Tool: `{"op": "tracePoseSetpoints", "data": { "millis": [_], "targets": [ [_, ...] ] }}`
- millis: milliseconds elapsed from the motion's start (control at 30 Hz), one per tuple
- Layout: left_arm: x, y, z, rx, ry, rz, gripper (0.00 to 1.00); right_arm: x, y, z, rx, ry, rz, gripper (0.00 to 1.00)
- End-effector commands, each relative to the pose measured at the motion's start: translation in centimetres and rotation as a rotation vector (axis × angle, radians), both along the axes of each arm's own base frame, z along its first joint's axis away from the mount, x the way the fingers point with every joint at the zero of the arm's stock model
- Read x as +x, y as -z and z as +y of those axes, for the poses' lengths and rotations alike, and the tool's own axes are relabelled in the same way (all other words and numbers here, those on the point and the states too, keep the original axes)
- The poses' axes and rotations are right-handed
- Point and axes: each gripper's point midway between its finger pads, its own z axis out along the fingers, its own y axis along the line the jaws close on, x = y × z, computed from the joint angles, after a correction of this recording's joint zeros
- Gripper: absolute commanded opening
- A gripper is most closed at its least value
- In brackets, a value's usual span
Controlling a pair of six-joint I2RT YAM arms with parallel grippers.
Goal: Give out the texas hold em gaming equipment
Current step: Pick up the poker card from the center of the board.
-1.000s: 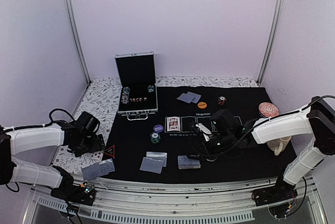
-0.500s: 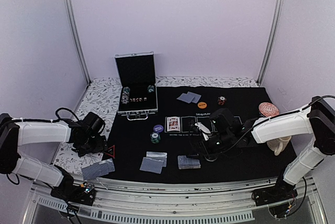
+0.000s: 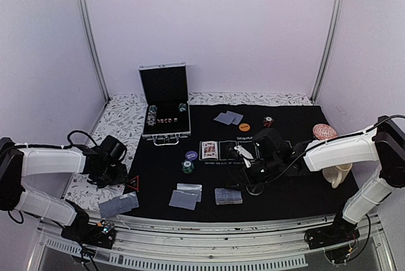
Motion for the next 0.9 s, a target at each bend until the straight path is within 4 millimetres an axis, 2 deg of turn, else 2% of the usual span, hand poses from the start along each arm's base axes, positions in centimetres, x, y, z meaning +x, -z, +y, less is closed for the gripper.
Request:
{"op": "tracePoseSetpoints", "data": {
  "millis": [0, 167, 267, 533, 633, 867],
  "targets": [
    [-0.6, 1.0, 1.2, -0.007, -0.035, 0.033, 0.69, -0.2, -1.1, 0.3, 0.016, -0.019, -0.017, 0.49],
    [0.5, -0.1, 3.4, 0.014, -0.106, -0.024, 0.58, -0.2, -1.3, 0.2, 0.020, -0.016, -0.025, 0.49],
    [1.0, -0.3, 3.7, -0.016, -0.115, -0.046, 0.51, -0.2, -1.4, 0.0, 0.019, -0.014, -0.029, 0.49],
    [1.7, -1.7, 3.2, -0.042, -0.091, -0.091, 0.34, -0.4, -1.5, -0.1, 0.021, -0.013, -0.029, 0.49],
    [2.1, -2.8, 3.0, -0.052, -0.074, -0.122, 0.26, -0.4, -2.2, 0.1, 0.040, -0.021, -0.036, 0.49],
    [2.7, -5.0, 2.1, -0.109, -0.039, -0.192, 0.19, -0.3, -4.9, 0.7, 0.102, -0.035, -0.064, 0.49]
  ]
}}
